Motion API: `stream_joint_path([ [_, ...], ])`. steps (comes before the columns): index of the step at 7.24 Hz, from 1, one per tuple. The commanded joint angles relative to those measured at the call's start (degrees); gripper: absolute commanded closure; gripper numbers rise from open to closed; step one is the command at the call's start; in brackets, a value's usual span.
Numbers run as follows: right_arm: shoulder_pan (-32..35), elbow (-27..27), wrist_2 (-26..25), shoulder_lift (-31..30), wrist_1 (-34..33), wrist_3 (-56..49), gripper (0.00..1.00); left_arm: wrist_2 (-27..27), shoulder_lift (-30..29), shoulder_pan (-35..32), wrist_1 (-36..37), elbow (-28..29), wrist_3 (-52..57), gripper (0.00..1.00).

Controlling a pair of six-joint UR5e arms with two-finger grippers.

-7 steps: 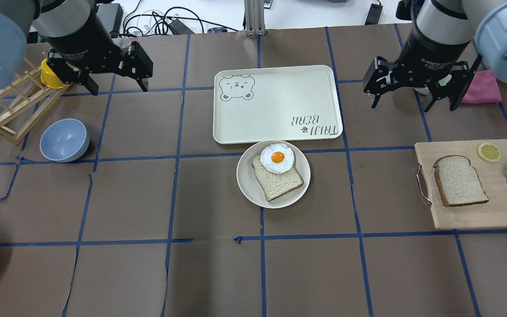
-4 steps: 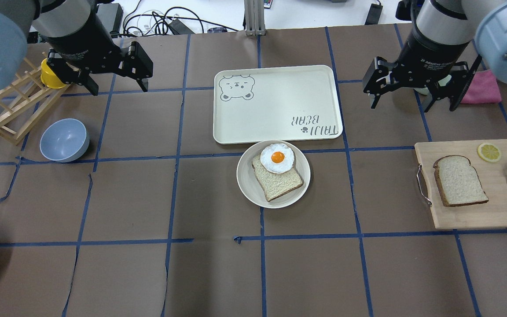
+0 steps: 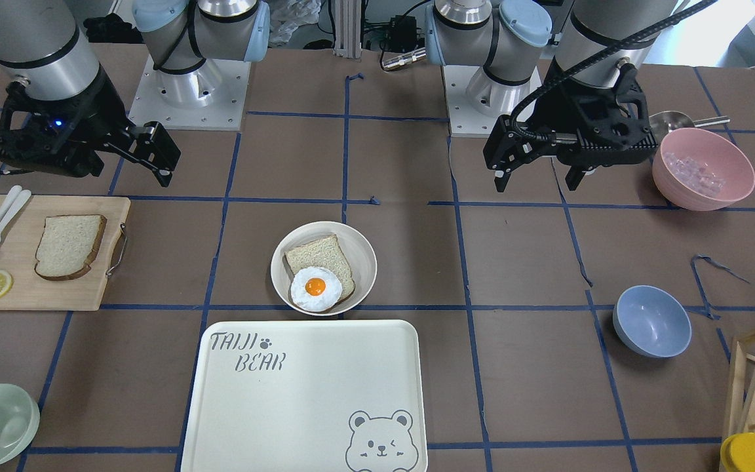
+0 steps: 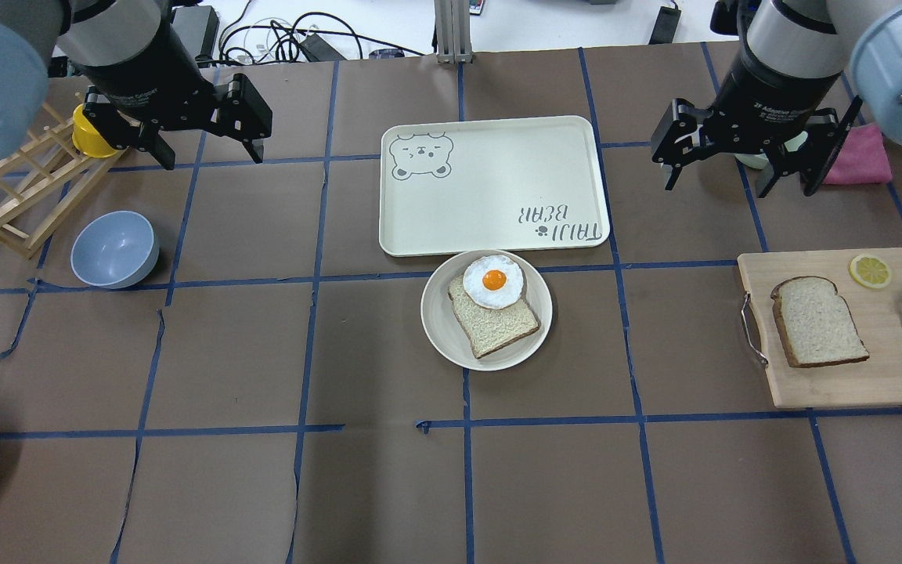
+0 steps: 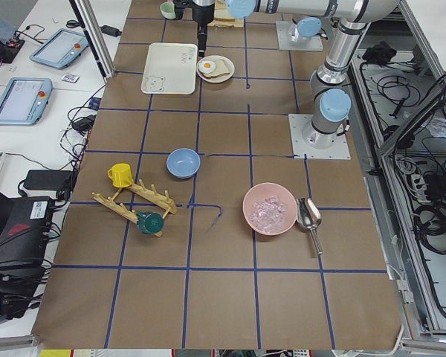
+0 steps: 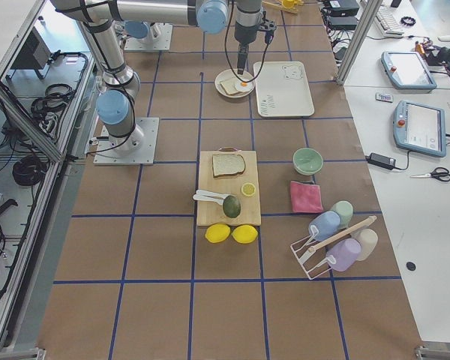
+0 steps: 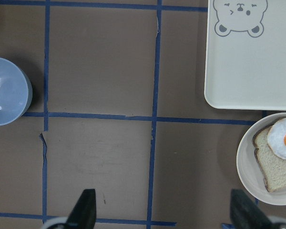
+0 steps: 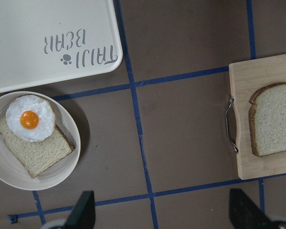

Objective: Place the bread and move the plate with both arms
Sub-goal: 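Move the right gripper over the bread slice on the wooden board and lower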

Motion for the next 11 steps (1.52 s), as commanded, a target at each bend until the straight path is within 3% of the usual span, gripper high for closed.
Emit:
stream_joint_path([
  [1,-8.40,0.48,0.98,3.23,-0.46,0.08,0.00,0.00,0.00,0.00,0.00,0.00,0.00,0.00],
  [2,-10.01,1.53,0.55,4.37,-1.50,-1.22,0.00,0.00,0.00,0.00,0.00,0.09,0.00,0.00],
  [3,-11.85,3.19,-0.24,5.78,-6.65,-1.75,0.04,0.00,0.00,0.00,0.00,0.00,0.00,0.00],
  [4,-15.00,6.17,0.36,6.31,-7.92,-1.76,0.16,0.00,0.00,0.00,0.00,0.00,0.00,0.00],
  [6,-17.23,12.15,-0.16,8.33,-17.30,-3.95,0.16,0.00,-0.09,-0.09,0.00,0.09,0.00,0.00],
  [11,-18.99,13.40,-4.02,16.59,-22.52,-3.43,0.20,0.00,0.00,0.00,0.00,0.00,0.00,0.00],
])
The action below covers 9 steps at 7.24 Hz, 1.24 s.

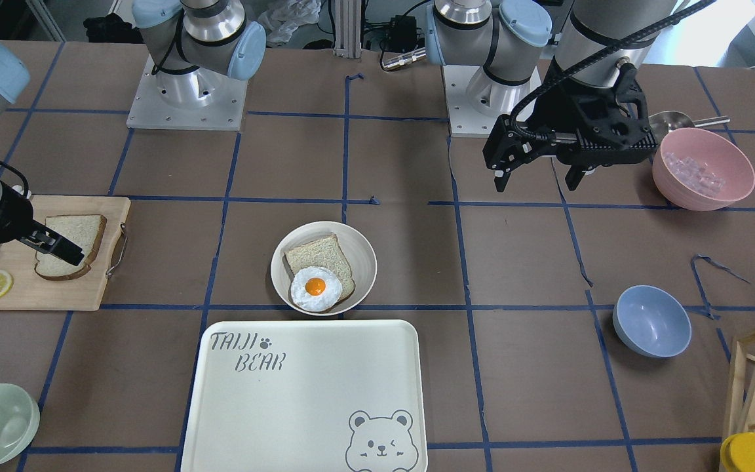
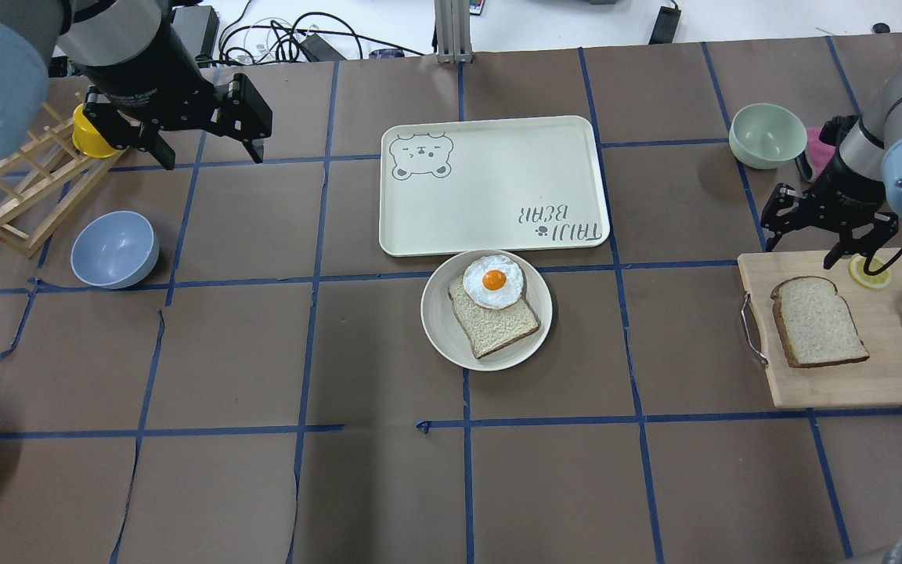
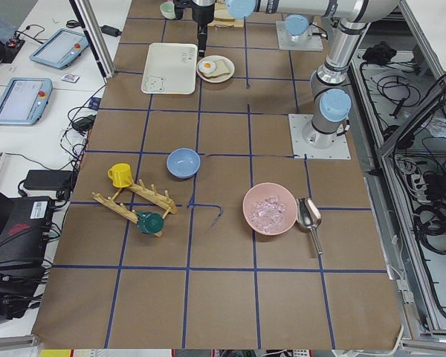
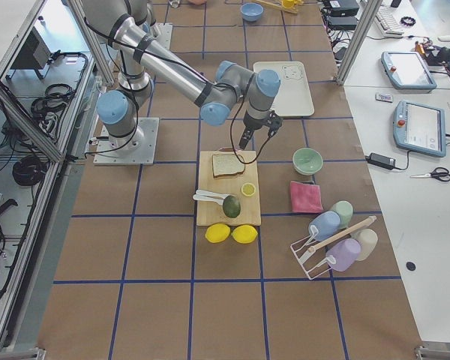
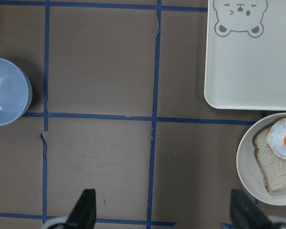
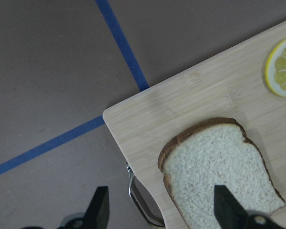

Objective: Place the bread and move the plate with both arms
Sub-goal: 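Move the right gripper over the bread slice on the wooden board and lower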

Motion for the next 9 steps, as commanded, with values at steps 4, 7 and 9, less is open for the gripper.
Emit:
stream_joint_path([
  [4,-0.08,0.66,-2.82,4.61,-0.57,1.06,0.28,0.00,0.03,-0.09,0.00,0.00,0.00,0.00],
  [7,-0.69,0.75,-2.91,5.58,-0.57,1.06,0.31,0.00,0.03,0.00,-0.09,-0.18,0.00,0.00],
  [9,-0.78,0.75,-3.61,6.63,-0.66,1.14,0.37,0.00,0.03,0.00,0.00,-0.09,0.00,0.00],
])
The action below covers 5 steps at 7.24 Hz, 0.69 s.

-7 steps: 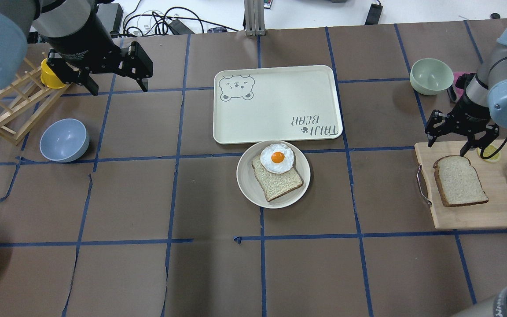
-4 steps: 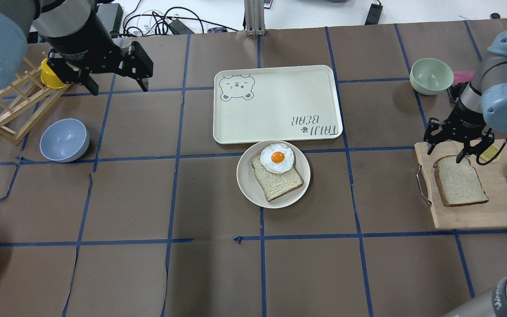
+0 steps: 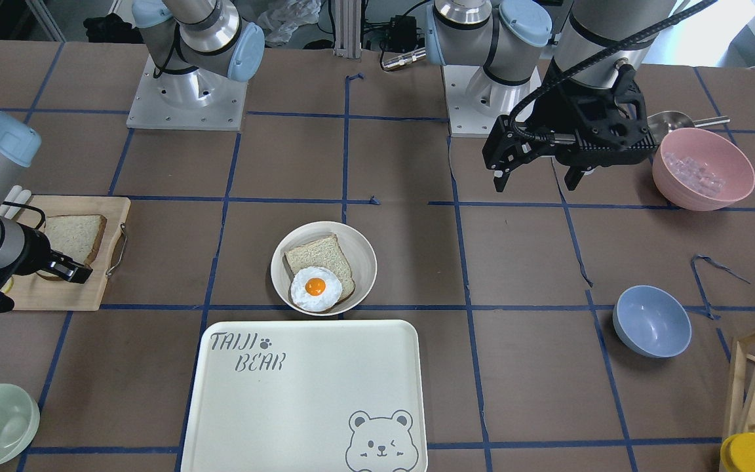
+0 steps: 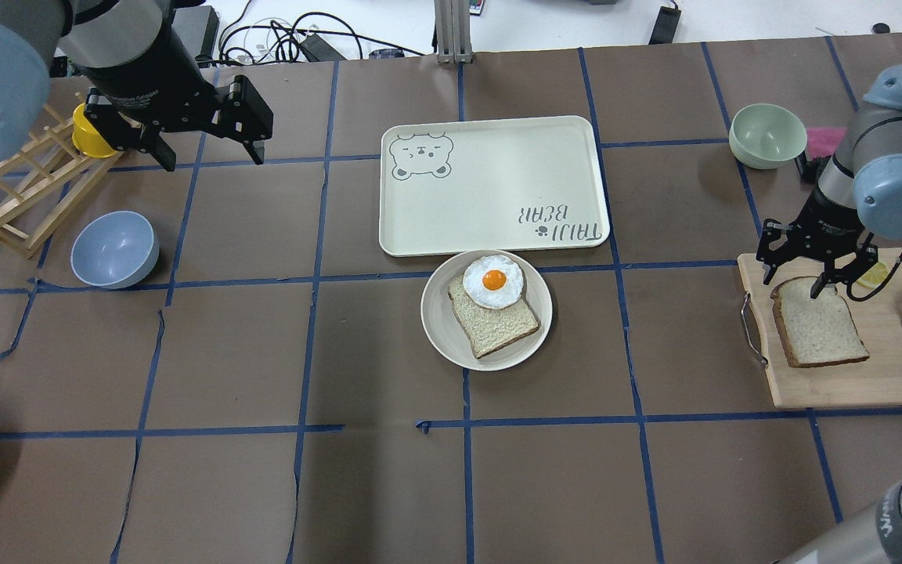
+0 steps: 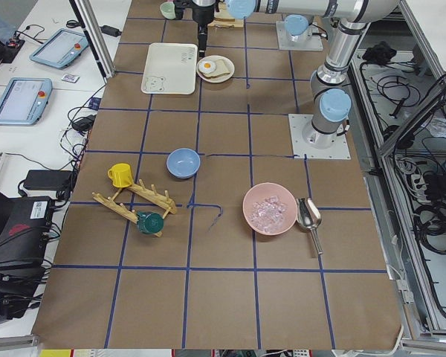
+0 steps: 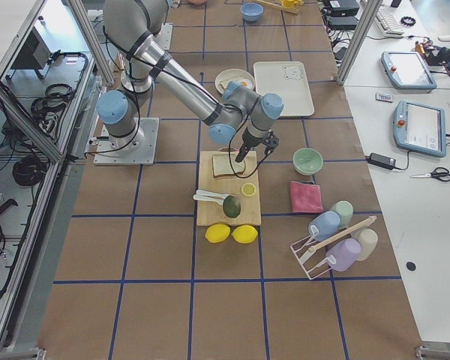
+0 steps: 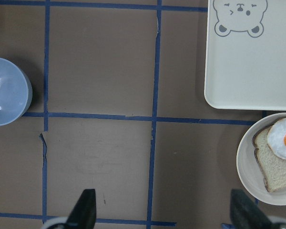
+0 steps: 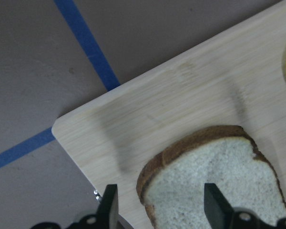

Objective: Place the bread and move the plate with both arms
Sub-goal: 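Move the right gripper over the bread slice on the wooden board and lower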

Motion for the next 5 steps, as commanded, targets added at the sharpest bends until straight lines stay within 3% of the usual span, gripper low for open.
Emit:
stream_joint_path([
  [1,-0.18,-0.08,-1.21,1.70,-0.12,0.07,0.41,0.00,0.00,-0.04,0.06,0.02,0.00,0.00],
  [2,-0.18,-0.17,-1.21,1.54,-0.21,0.94,0.56,0.00,0.00,-0.04,0.06,0.02,0.00,0.00],
  [3,-0.18,-0.17,-1.13,1.36,-0.12,1.56,0.82,0.00,0.00,-0.04,0.06,0.02,0.00,0.00],
  [4,-0.09,-0.26,-1.04,1.27,-0.03,1.39,1.00,0.00,0.00,-0.04,-0.02,0.02,0.00,0.00],
  [5,-0.18,-0.43,-0.86,1.19,0.40,1.30,1.00,0.00,0.00,-0.04,0.06,0.02,0.00,0.00],
])
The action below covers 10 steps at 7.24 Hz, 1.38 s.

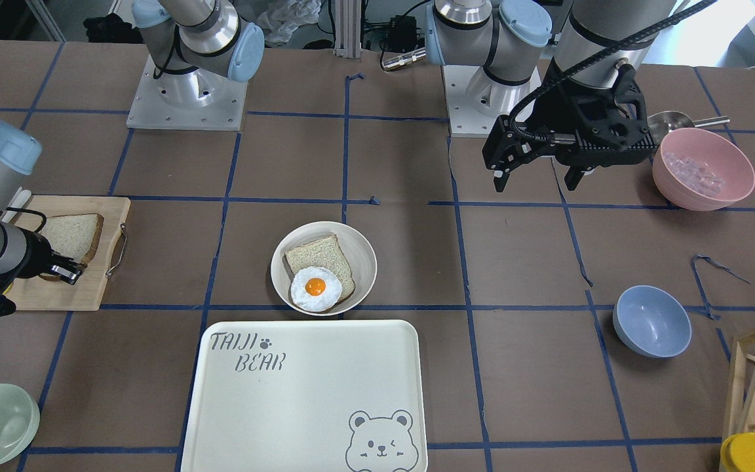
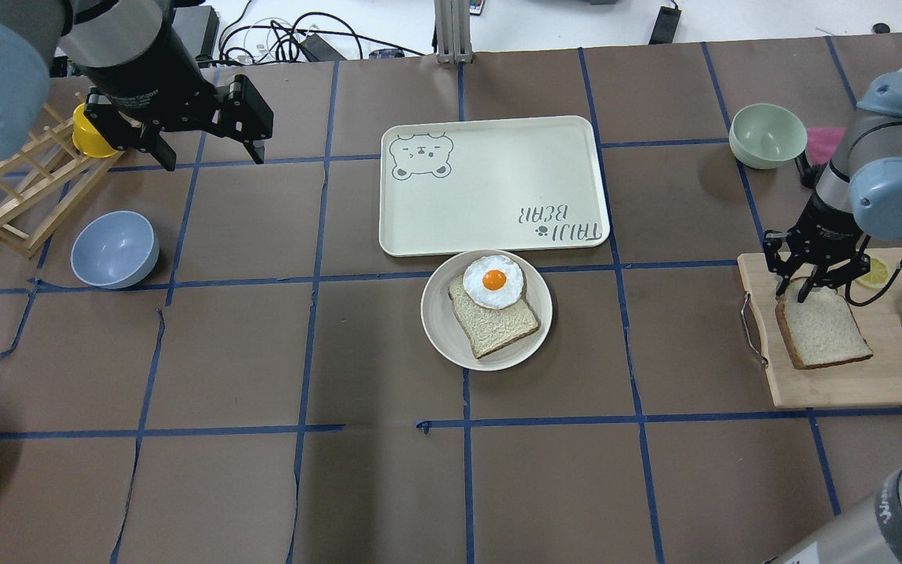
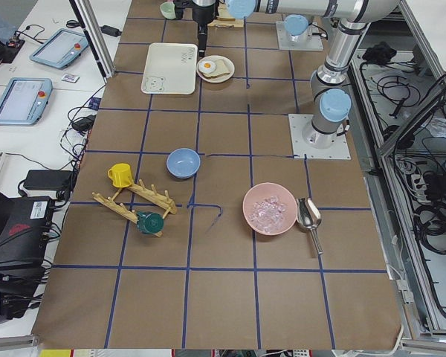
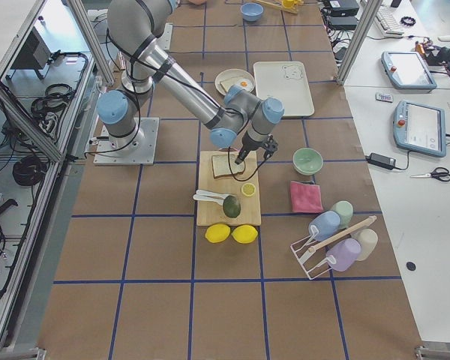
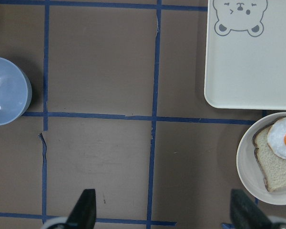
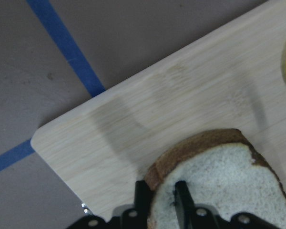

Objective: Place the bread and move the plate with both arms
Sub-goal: 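Close the right gripper on the bread slice's crust and lift it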

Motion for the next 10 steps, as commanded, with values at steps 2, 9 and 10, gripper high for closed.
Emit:
stream_joint_path([
  [2,-0.03,-0.51,0.08,-0.81,1.43,-0.01,1.00,0.00,0.00,0.00,0.04,0.00,0.00,0.00],
  [9,4.42,-18.23,2.79,-5.55,27.40,12.85,1.00,0.00,0.00,0.09,0.04,0.00,0.00,0.00],
  [10,8.45,-21.05,4.45,-5.55,30.14,18.56,1.00,0.00,0.00,0.09,0.04,0.00,0.00,0.00],
])
